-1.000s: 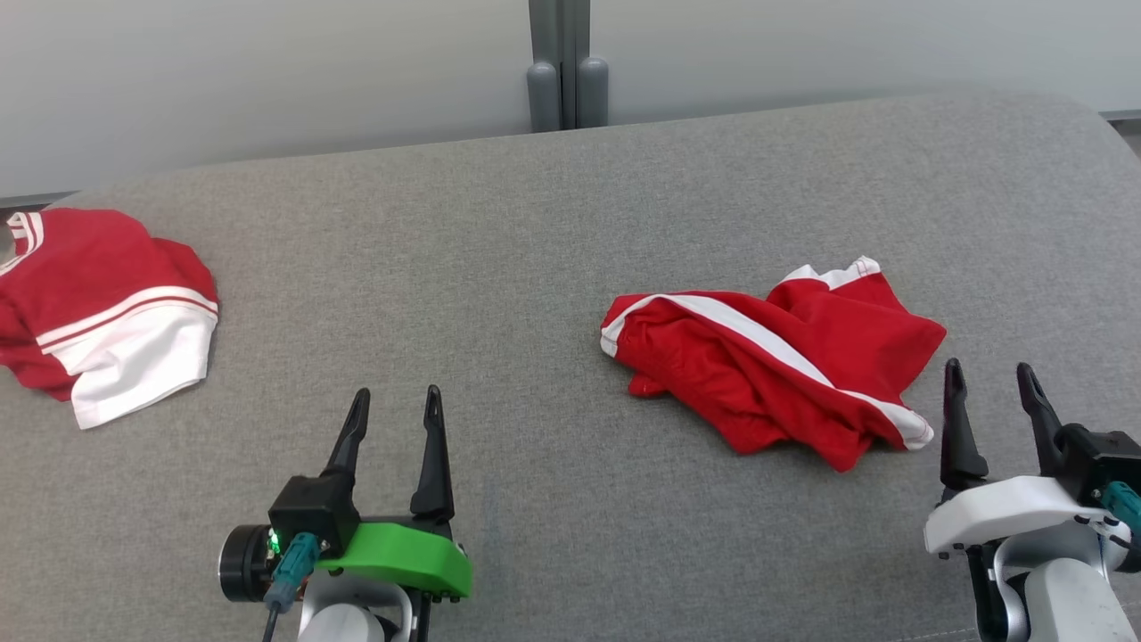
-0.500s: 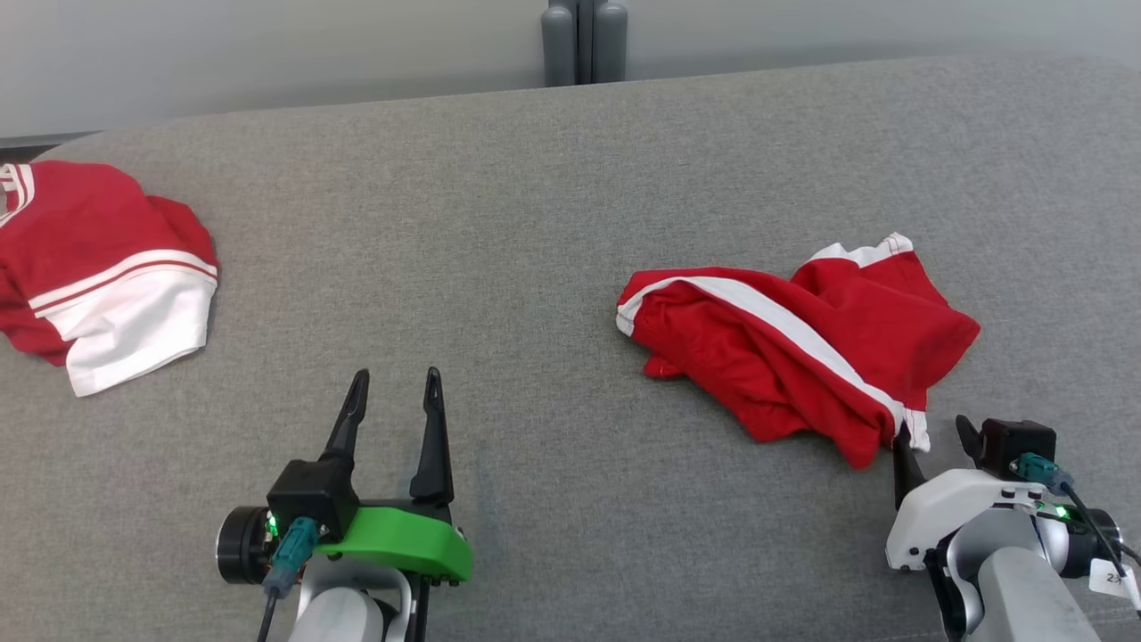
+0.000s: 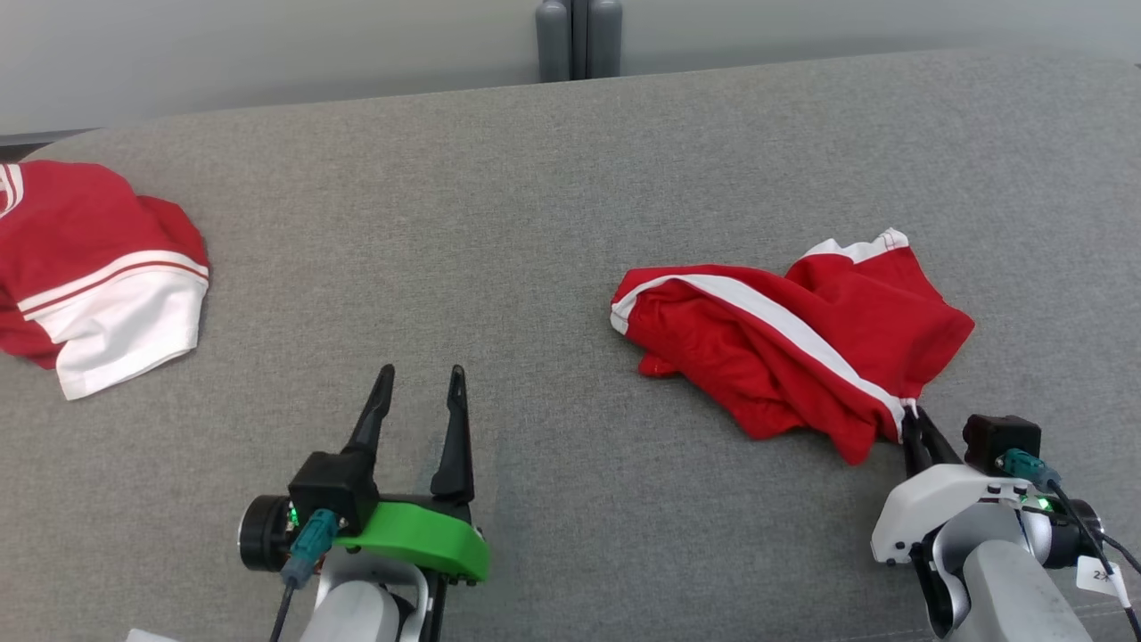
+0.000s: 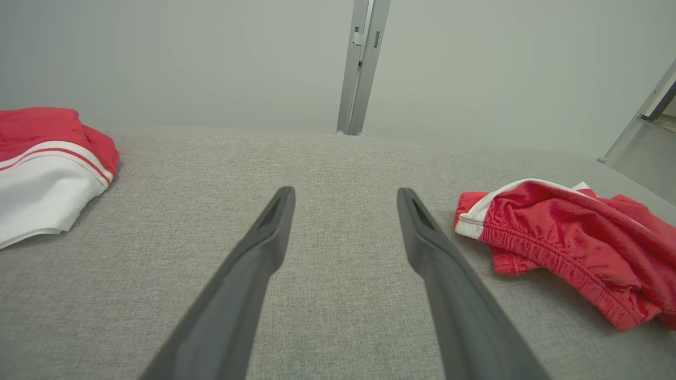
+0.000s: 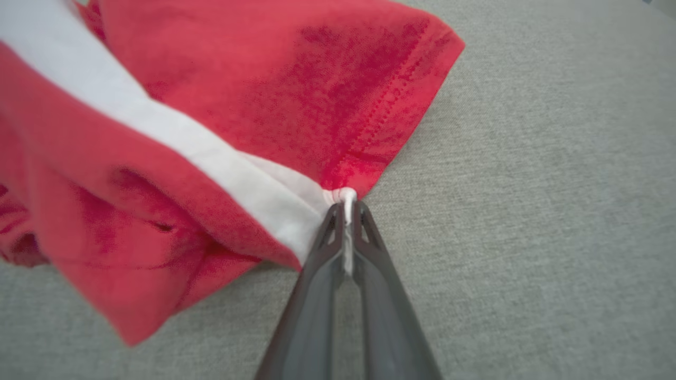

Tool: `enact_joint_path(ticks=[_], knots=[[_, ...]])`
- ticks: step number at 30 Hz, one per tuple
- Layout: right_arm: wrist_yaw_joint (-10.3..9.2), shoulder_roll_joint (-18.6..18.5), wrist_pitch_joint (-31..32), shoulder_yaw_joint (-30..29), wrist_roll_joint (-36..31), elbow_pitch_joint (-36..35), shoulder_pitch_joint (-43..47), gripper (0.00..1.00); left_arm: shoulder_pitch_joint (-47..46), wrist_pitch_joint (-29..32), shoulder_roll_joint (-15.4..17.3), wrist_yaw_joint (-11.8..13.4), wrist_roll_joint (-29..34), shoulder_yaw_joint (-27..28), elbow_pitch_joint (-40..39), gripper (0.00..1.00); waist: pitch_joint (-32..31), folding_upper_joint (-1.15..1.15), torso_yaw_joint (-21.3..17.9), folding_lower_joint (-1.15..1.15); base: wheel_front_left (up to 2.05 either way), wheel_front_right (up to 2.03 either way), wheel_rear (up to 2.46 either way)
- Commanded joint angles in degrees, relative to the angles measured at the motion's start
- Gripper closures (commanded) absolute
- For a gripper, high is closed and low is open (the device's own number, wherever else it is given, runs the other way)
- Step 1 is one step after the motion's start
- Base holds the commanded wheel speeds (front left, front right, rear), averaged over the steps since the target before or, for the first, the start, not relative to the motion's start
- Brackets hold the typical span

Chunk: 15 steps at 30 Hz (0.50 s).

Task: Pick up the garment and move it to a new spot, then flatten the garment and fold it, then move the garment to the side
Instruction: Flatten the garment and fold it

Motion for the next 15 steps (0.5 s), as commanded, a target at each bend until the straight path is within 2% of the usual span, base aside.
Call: enact_joint_path(ticks=[1, 6, 10, 15], knots=[[-0.10, -0.28, -0.97, -0.53, -0.42, -1.21, -0.10, 1.00, -1.60, -0.02, 0.19, -0.76, -0.66, -1.22, 0.74, 0.00, 0.21, 0.00, -0.56, 0.00, 0.00, 0.00, 0.00], [-0.10, -0.24, -3.01, -2.28, -1.57, -5.85, -1.02, 1.00, -5.18, 0.17, 0.19, -3.57, -7.68, -7.54, 4.50, 0.00, 0.50, 0.00, -1.74, 0.00, 0.00, 0.00, 0.00], [-0.10, -0.22, -3.49, -3.31, -2.91, -8.78, -1.04, 1.00, -10.25, 4.59, 0.24, -5.07, -17.80, -14.64, 8.21, 0.00, 0.91, 0.00, -2.60, 0.00, 0.00, 0.00, 0.00], [-0.10, -0.23, -3.75, -2.77, -4.02, -10.13, -1.73, 1.00, -16.79, 9.23, 0.26, -2.14, -32.42, -20.40, 11.58, 0.00, 2.20, 0.00, -4.18, 0.00, 0.00, 0.00, 0.00]])
